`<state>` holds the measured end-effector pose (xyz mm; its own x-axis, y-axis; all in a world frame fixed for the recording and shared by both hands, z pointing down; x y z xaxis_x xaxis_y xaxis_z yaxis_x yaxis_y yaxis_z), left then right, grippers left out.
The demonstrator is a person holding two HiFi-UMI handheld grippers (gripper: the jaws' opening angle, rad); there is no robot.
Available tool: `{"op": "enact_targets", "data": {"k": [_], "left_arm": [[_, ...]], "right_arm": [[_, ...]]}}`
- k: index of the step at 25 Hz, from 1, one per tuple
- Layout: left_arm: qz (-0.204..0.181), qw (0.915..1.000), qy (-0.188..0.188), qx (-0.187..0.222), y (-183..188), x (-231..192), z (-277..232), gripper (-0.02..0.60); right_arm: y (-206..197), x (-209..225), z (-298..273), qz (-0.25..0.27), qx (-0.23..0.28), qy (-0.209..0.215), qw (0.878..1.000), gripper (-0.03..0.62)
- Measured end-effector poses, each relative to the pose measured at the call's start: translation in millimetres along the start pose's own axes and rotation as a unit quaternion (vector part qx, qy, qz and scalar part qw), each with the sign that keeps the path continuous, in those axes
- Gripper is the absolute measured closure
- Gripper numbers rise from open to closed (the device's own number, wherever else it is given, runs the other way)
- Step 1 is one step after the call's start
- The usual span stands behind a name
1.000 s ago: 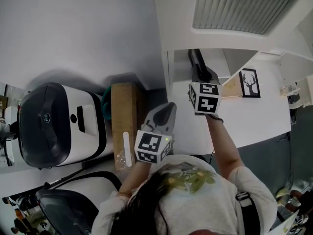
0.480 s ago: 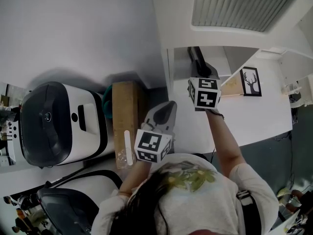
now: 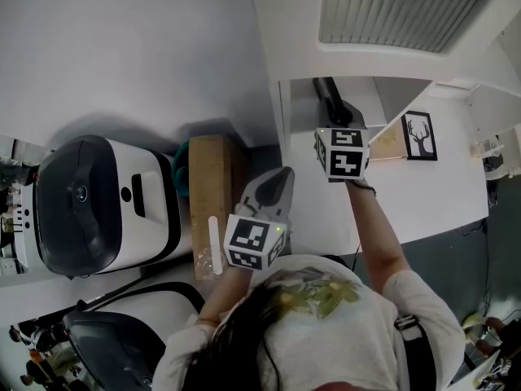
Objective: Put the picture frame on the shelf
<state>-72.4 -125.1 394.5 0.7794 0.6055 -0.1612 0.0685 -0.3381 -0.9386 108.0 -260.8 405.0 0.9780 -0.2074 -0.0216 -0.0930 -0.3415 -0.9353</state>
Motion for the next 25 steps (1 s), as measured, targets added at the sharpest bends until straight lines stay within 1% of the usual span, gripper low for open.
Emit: {"op": "enact_targets", "data": {"k": [3,5,7,9,14,19,21,22,24,25], "left_arm": [[0.001,1.0000,0.000,0.000,-1,0,0,0.551],[0.001,1.0000,0.000,0.000,-1,0,0,0.551],[0.001,1.0000,0.001,0.000,-1,0,1,0.551],[0.001,1.0000,0.002,0.001,-1,1,2,0.551],[0.001,1.0000,0.002,0.004,-2,3,5,0.551],[0.000,1.0000,0.001,0.009,-3,9,11,0.551],[-0.001,0.9999,0.000,0.011,-3,12,14,0.551],[-0.001,0.9999,0.000,0.013,-3,13,15,0.551],[-0.002,0.9999,0.000,0.016,-3,17,19,0.551],[-0.002,0.9999,0.000,0.017,-3,19,21,0.551]], "right_arm": [[0,-1,5,-0.002,0.010,0.006,1.000,0.545],[-1,-2,9,-0.003,0.013,0.004,1.000,0.435],[-4,-2,15,0.001,0.011,-0.003,1.000,0.411],[-7,-1,22,0.005,0.008,-0.008,1.000,0.406],[-16,-1,59,-0.011,0.010,-0.003,1.000,0.405],[-32,-4,90,-0.031,0.016,0.038,0.999,0.407],[-35,-7,101,-0.034,0.023,0.046,0.998,0.416],[-36,-9,107,-0.035,0.029,0.045,0.998,0.432],[-37,-12,120,-0.036,0.047,0.044,0.997,0.519],[-37,-13,127,-0.037,0.055,0.047,0.997,0.536]]}}
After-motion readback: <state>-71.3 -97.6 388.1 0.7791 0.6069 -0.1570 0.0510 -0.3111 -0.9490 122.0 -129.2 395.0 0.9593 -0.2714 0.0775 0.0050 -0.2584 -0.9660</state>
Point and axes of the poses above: the fingertips, and each gripper's own axes: z backward along the fingers, x to its right, y out of its top, the point moved 10 cm from there along z, backward along the fingers, and after that the axes turned 1 degree about -z, right-handed, at the moved point
